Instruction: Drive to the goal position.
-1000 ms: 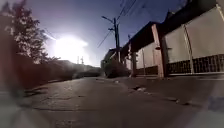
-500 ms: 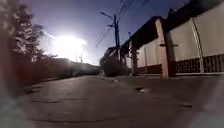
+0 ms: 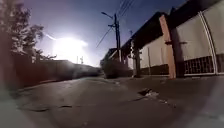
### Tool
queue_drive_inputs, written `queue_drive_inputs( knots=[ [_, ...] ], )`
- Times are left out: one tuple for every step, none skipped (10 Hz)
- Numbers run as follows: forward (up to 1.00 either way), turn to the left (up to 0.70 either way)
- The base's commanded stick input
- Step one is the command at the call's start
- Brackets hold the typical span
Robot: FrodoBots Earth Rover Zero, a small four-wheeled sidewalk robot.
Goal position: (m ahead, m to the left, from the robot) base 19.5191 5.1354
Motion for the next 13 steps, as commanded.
queue_drive_inputs(
  knots=[
    [1.00,0.05],
    [1.00,0.14],
    [1.00,0.17],
    [1.00,0.17],
    [1.00,0.17],
    [1.00,0.17],
    [1.00,0.17],
    [1.00,0.17],
    [1.00,0.17],
    [1.00,0.17],
    [1.00,0.15],
    [1.00,0.10],
    [1.00,0.02]
  ],
)
